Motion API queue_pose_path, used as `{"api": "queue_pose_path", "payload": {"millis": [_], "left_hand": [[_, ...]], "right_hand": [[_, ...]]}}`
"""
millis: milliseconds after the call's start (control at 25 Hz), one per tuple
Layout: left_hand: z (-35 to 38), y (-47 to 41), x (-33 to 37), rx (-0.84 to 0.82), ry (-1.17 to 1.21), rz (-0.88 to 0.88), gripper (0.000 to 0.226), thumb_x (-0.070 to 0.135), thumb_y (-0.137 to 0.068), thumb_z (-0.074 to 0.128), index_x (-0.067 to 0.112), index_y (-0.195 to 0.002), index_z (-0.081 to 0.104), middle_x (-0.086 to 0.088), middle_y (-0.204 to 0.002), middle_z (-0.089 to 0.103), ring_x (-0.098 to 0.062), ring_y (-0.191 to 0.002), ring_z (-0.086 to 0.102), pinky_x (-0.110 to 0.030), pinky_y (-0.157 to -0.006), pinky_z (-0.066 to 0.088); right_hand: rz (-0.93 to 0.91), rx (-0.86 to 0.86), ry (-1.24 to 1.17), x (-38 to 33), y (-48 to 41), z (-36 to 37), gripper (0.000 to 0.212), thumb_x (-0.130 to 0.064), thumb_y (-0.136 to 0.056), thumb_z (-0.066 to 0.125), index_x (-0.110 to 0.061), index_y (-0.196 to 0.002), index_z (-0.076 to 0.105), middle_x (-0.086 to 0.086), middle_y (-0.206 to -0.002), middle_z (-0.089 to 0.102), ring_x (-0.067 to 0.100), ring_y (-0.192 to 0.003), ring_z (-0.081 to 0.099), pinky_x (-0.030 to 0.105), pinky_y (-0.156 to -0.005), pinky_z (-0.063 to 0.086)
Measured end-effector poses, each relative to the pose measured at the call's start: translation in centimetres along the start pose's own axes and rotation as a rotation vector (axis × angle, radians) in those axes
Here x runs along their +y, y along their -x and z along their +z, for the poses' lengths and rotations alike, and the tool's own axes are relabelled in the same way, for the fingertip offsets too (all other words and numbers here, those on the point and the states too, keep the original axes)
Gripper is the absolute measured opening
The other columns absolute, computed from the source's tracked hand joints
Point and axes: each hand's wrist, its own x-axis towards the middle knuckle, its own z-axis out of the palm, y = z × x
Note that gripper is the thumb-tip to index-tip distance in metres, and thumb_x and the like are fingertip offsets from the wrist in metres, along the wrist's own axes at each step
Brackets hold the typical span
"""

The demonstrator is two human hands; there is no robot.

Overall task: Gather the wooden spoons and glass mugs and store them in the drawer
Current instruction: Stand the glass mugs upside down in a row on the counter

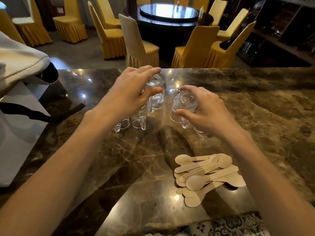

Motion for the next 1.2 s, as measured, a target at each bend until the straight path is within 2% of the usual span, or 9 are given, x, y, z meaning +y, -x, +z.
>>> {"api": "queue_pose_path", "payload": {"millis": [160, 320, 480, 840, 1000, 1200], "left_hand": [[1.6, -1.2, 0.2, -0.107, -0.038, 0.018, 0.056, 0.039, -0.091, 0.051, 0.015, -0.14, 0.04, -0.003, -0.144, 0.044, -0.023, -0.122, 0.047, -0.026, -0.102, 0.022], [3.1, -1.7, 0.1, -0.179, -0.034, -0.004, 0.055, 0.04, -0.091, 0.052, 0.017, -0.14, 0.041, -0.003, -0.141, 0.048, -0.027, -0.123, 0.044, -0.035, -0.101, 0.031], [4.3, -2.1, -0.5, -0.209, -0.127, 0.001, 0.054, 0.043, -0.091, 0.051, 0.019, -0.139, 0.043, -0.003, -0.138, 0.052, -0.03, -0.123, 0.047, -0.041, -0.099, 0.036], [6.2, -2.5, -2.0, -0.282, -0.173, -0.021, 0.055, 0.045, -0.091, 0.05, 0.022, -0.14, 0.041, -0.001, -0.139, 0.051, -0.028, -0.122, 0.049, -0.043, -0.101, 0.036], [6.8, -2.5, -2.4, -0.275, -0.167, -0.011, 0.055, 0.043, -0.09, 0.052, 0.02, -0.138, 0.043, -0.003, -0.132, 0.057, -0.027, -0.114, 0.053, -0.038, -0.096, 0.037], [7.4, -2.4, -2.9, -0.282, -0.157, -0.027, 0.055, 0.043, -0.089, 0.054, 0.019, -0.138, 0.044, -0.004, -0.131, 0.058, -0.027, -0.114, 0.053, -0.037, -0.095, 0.037]], "right_hand": [[0.013, -0.026, 0.028, 0.6, -0.8, 0.0, 0.067, -0.038, -0.077, 0.072, -0.024, -0.136, 0.042, 0.003, -0.132, 0.054, 0.021, -0.12, 0.051, 0.037, -0.095, 0.042], [0.088, -0.071, -0.037, 1.5, -1.9, 0.6, 0.065, -0.037, -0.075, 0.074, -0.022, -0.13, 0.043, 0.004, -0.134, 0.054, 0.023, -0.121, 0.052, 0.036, -0.093, 0.043], [0.109, -0.101, -0.052, 2.1, -2.9, 1.4, 0.062, -0.035, -0.077, 0.074, -0.022, -0.129, 0.044, 0.005, -0.132, 0.055, 0.025, -0.119, 0.053, 0.037, -0.092, 0.044], [0.143, -0.132, -0.085, 3.1, -4.4, 3.7, 0.063, -0.034, -0.076, 0.075, -0.02, -0.129, 0.044, 0.005, -0.131, 0.055, 0.022, -0.12, 0.052, 0.026, -0.084, 0.038], [0.153, -0.164, -0.069, 3.2, -4.5, 4.8, 0.065, -0.034, -0.076, 0.075, -0.019, -0.13, 0.043, 0.006, -0.132, 0.054, 0.023, -0.121, 0.05, 0.031, -0.09, 0.042], [0.158, -0.197, -0.054, 3.0, -4.7, 5.4, 0.065, -0.034, -0.077, 0.074, -0.018, -0.132, 0.041, 0.008, -0.134, 0.053, 0.025, -0.123, 0.05, 0.035, -0.093, 0.043]]}}
